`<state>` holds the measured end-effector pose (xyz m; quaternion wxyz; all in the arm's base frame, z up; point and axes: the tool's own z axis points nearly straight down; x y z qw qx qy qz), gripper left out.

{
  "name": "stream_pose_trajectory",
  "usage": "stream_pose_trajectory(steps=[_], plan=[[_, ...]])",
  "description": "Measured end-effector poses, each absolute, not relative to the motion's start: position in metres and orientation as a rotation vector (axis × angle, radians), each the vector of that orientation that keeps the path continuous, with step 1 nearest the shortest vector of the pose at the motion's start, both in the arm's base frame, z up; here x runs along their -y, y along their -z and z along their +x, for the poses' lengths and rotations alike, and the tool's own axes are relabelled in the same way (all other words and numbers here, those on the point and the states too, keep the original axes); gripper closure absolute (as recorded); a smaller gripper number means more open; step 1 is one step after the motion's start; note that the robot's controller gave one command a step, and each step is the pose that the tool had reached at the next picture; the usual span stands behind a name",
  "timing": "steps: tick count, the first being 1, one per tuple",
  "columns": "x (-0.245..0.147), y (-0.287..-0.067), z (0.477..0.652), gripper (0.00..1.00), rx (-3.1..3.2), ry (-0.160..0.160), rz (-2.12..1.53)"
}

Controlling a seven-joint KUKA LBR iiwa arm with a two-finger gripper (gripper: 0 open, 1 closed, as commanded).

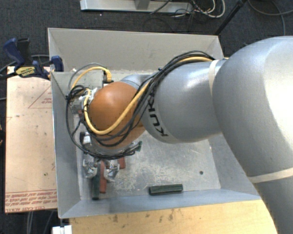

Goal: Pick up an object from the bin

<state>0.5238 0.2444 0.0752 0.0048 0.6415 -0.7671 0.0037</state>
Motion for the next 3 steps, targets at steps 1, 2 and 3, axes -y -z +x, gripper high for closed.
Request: stream_pose_trajectory(steps=[1,2,3], plan=[[-0.244,-0.075,0.524,1.0,2.403,-0.011,2.009],[-0.244,-0.078,0.523,1.0,2.402,-0.01,2.01],[-0.245,-0.086,0.522,1.0,2.41,-0.001,2.01]])
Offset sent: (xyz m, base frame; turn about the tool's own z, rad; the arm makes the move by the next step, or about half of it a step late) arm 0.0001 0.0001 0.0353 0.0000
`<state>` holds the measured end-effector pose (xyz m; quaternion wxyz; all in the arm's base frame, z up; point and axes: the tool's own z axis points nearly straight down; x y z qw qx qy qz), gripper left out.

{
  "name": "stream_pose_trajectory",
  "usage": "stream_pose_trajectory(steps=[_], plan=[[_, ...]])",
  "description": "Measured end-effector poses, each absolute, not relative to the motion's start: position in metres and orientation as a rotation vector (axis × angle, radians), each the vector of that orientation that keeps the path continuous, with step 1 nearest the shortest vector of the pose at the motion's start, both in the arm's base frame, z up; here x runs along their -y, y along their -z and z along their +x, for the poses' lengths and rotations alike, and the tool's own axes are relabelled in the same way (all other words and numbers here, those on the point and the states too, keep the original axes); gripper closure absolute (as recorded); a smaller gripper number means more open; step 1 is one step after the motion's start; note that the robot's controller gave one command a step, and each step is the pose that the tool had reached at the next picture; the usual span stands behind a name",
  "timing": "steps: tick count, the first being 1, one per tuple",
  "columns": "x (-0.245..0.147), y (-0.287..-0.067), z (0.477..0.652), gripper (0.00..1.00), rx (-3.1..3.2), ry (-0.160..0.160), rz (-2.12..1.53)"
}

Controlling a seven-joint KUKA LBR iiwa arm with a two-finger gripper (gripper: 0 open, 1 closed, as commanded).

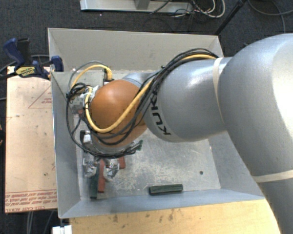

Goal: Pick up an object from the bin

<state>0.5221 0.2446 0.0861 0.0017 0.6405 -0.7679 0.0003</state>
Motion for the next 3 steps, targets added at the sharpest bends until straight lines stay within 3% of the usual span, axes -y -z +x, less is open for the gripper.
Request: stream_pose_trajectory(steps=[1,3], plan=[[-0.247,-0.097,0.522,1.0,2.411,0.002,2.015],[-0.247,-0.139,0.52,1.0,2.41,0.006,2.012]])
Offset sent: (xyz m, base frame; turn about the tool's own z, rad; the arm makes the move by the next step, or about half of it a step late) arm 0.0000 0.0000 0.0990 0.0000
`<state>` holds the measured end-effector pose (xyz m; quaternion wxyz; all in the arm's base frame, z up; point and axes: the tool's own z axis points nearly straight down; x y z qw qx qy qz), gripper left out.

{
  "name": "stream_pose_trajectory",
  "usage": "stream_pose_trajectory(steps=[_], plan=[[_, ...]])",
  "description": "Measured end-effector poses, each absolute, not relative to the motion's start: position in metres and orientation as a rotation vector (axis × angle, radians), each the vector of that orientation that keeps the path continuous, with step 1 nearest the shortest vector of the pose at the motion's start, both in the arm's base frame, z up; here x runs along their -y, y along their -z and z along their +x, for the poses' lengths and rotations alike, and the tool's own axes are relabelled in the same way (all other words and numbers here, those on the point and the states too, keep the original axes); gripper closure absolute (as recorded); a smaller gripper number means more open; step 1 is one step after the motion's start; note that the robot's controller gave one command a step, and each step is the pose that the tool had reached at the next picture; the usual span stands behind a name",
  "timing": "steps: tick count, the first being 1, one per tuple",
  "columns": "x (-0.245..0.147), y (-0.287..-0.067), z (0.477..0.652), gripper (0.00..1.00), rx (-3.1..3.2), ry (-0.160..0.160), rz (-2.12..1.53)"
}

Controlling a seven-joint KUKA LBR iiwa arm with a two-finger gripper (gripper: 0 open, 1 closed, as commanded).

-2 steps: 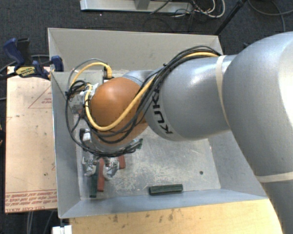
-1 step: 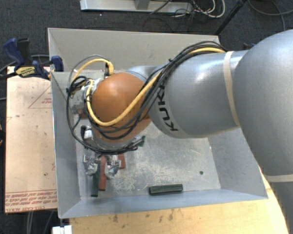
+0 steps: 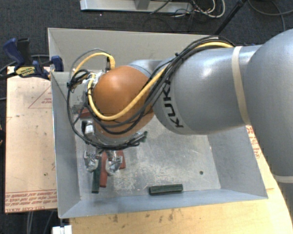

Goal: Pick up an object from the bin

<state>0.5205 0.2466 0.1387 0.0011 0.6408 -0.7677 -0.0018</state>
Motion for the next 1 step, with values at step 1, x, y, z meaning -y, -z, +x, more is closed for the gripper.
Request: stream_pose_trajectory(steps=[1], plan=[[-0.2472,-0.155,0.522,1.0,2.415,0.002,2.015]])
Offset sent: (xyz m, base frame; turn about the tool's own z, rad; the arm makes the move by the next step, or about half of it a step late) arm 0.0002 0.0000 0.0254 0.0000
